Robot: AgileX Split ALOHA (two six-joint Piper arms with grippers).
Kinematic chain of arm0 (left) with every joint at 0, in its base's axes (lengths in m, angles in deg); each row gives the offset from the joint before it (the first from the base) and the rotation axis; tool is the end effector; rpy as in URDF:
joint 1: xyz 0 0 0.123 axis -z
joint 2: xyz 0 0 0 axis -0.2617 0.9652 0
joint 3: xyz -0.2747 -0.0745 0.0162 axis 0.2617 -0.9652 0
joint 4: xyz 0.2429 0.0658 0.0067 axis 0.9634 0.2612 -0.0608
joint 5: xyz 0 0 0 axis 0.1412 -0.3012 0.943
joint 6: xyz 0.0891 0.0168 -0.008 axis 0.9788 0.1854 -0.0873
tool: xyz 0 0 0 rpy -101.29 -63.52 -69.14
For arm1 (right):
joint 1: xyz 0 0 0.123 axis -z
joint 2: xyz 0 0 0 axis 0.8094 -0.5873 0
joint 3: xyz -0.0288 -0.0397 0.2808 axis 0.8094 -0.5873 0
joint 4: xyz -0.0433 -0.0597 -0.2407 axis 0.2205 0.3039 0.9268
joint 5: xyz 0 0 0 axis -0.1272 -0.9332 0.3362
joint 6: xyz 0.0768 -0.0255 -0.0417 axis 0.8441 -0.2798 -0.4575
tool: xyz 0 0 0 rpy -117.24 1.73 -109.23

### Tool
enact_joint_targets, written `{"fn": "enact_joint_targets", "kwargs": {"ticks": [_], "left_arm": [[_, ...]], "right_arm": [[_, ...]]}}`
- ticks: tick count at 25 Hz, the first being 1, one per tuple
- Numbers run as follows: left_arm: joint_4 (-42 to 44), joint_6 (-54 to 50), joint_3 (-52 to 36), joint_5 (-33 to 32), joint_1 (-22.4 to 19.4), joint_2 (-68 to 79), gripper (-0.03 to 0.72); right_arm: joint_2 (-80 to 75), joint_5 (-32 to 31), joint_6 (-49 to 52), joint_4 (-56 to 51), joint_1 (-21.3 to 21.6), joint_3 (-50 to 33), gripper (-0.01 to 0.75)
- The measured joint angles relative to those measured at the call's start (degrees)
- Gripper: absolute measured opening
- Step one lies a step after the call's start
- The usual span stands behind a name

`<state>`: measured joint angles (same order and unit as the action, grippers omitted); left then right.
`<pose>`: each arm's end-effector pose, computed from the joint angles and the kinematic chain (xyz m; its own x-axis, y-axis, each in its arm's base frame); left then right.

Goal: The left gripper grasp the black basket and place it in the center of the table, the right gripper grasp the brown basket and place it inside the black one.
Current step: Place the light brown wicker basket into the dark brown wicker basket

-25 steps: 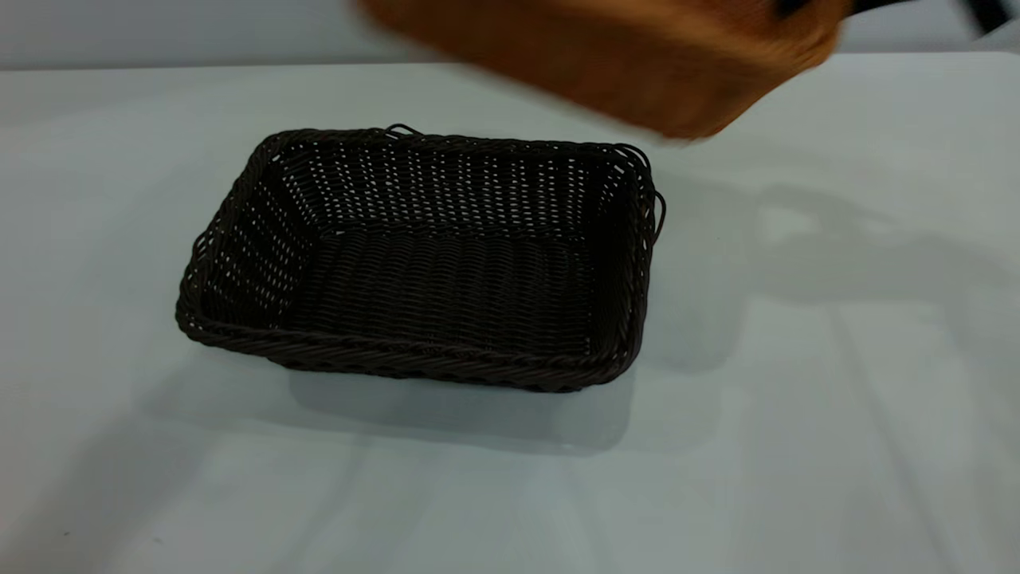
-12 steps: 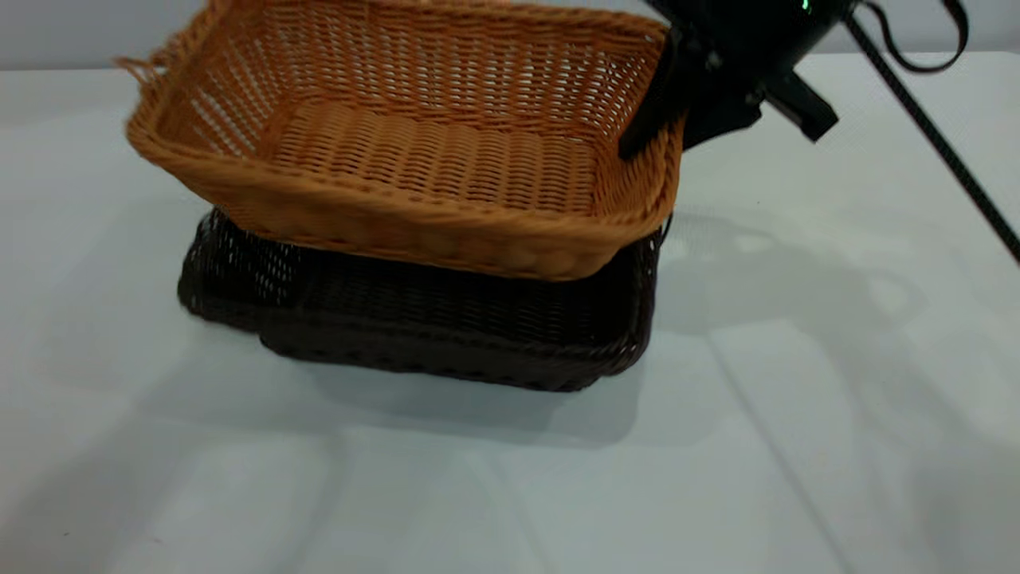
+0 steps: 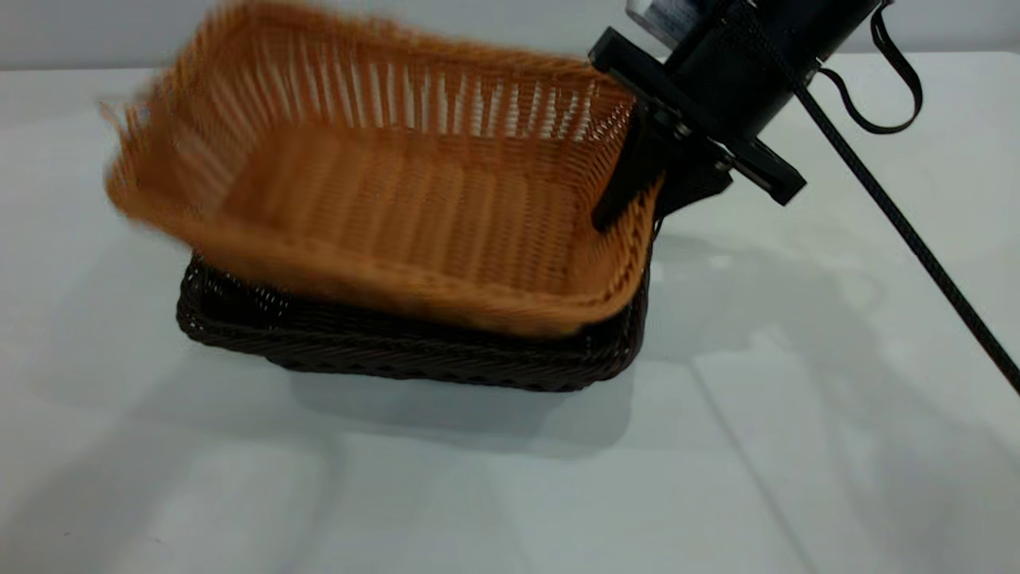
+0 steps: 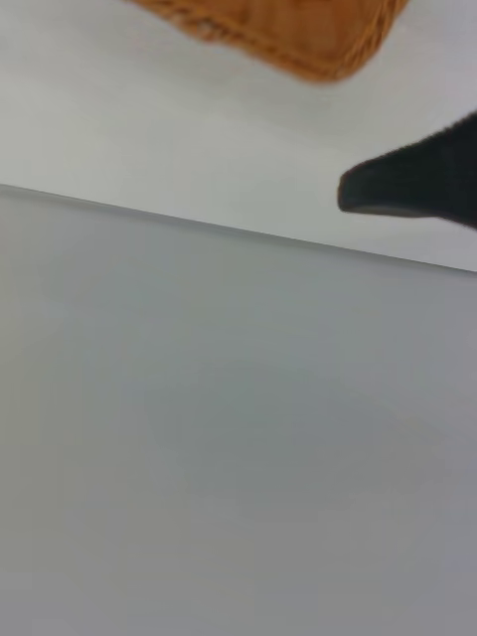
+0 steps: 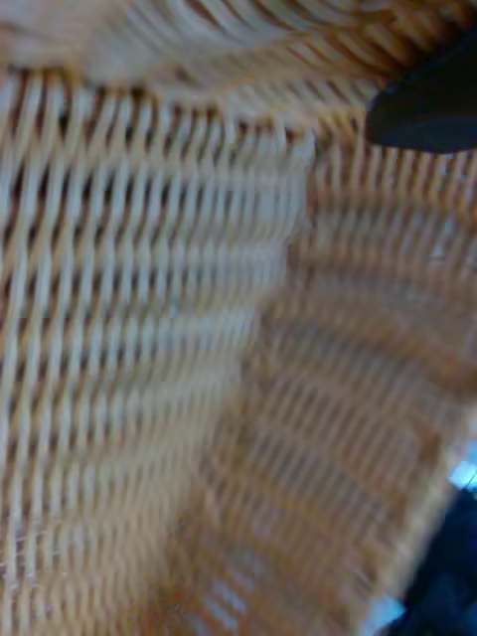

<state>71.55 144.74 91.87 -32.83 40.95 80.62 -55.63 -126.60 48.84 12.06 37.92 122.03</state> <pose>0.2651 -0.1274 0.4169 0.1746 0.9008 -0.3975 0.5946 0.2254 0.7718 0.3659 0.1668 0.0885 -0.9854 -0.0322 0.1672 0.0804 0.7778 0.6234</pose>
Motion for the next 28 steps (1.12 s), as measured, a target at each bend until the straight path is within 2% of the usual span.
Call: {"fn": "enact_joint_targets", "kwargs": {"ticks": [7,11,13,16,18,21,24,28], "left_arm": [[0.0,-0.1,0.0,-0.7,0.0,0.0,0.39],[0.0,-0.1,0.0,-1.1,0.0,0.0,0.39],[0.0,-0.1,0.0,-1.1,0.0,0.0,0.39],[0.0,-0.1,0.0,-1.1,0.0,-0.3,0.39],[0.0,-0.1,0.0,-1.1,0.0,-1.1,0.39],[0.0,-1.1,0.0,-1.3,0.0,-3.4,0.39],[-0.1,-4.8,0.0,-1.5,0.0,-6.6,0.39],[-0.1,-12.1,0.0,-2.8,0.0,-11.2,0.389]], "right_arm": [[0.0,0.2,1.1,3.8,0.0,0.0,0.091],[0.0,2.0,0.0,3.9,0.0,0.0,0.16],[0.0,2.0,-0.8,3.9,0.0,0.0,0.232],[0.1,0.5,-1.9,3.9,0.0,0.5,0.382],[0.1,-2.0,-2.9,4.4,0.0,2.0,0.489],[0.1,-7.8,-3.1,5.9,0.0,5.8,0.594],[0.2,-12.0,-2.5,9.9,0.0,11.5,0.611],[2.6,-12.5,3.0,16.1,0.0,15.5,0.566]]}}
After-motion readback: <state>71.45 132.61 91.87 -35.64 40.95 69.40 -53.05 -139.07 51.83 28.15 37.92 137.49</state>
